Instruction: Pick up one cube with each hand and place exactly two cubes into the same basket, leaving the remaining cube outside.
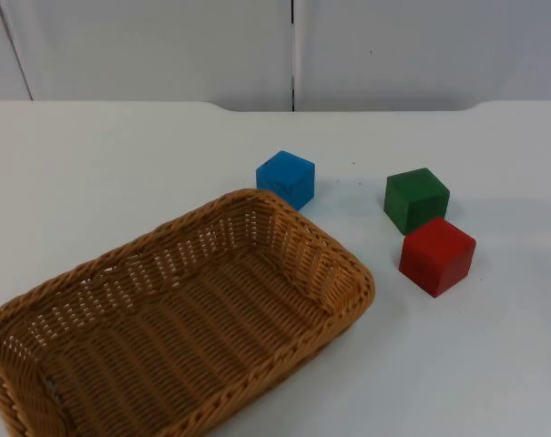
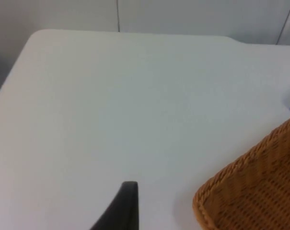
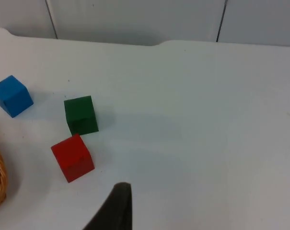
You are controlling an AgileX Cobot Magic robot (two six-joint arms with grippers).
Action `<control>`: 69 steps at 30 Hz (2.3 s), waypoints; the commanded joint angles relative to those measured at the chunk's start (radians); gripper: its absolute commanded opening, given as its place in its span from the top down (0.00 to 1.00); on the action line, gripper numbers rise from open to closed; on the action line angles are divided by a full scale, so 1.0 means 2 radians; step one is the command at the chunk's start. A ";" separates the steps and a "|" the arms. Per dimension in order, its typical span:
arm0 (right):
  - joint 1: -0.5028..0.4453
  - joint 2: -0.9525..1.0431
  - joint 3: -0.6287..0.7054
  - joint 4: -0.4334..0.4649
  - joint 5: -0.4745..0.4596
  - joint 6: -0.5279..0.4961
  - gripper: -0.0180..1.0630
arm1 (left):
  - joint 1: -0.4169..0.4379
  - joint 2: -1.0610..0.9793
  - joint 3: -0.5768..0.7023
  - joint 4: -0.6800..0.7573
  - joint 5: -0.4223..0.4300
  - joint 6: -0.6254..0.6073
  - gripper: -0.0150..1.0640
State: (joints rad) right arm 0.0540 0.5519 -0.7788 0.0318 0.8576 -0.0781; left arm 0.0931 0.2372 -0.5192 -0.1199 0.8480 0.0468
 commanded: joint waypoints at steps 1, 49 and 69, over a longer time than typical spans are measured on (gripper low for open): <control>-0.003 0.009 -0.005 0.002 -0.022 0.000 0.01 | -0.001 0.018 -0.003 -0.022 -0.030 -0.001 0.01; -0.003 0.213 -0.022 0.025 -0.053 -0.014 0.01 | -0.001 0.355 -0.171 -0.080 -0.100 0.072 0.01; 0.006 0.307 -0.072 0.106 -0.024 -0.089 0.01 | -0.001 0.479 -0.251 -0.123 -0.090 0.122 0.01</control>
State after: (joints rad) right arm 0.0540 1.1360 -0.8958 0.2369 0.7831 -0.2415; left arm 0.0931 1.1607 -0.9991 -0.3384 0.6690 0.2740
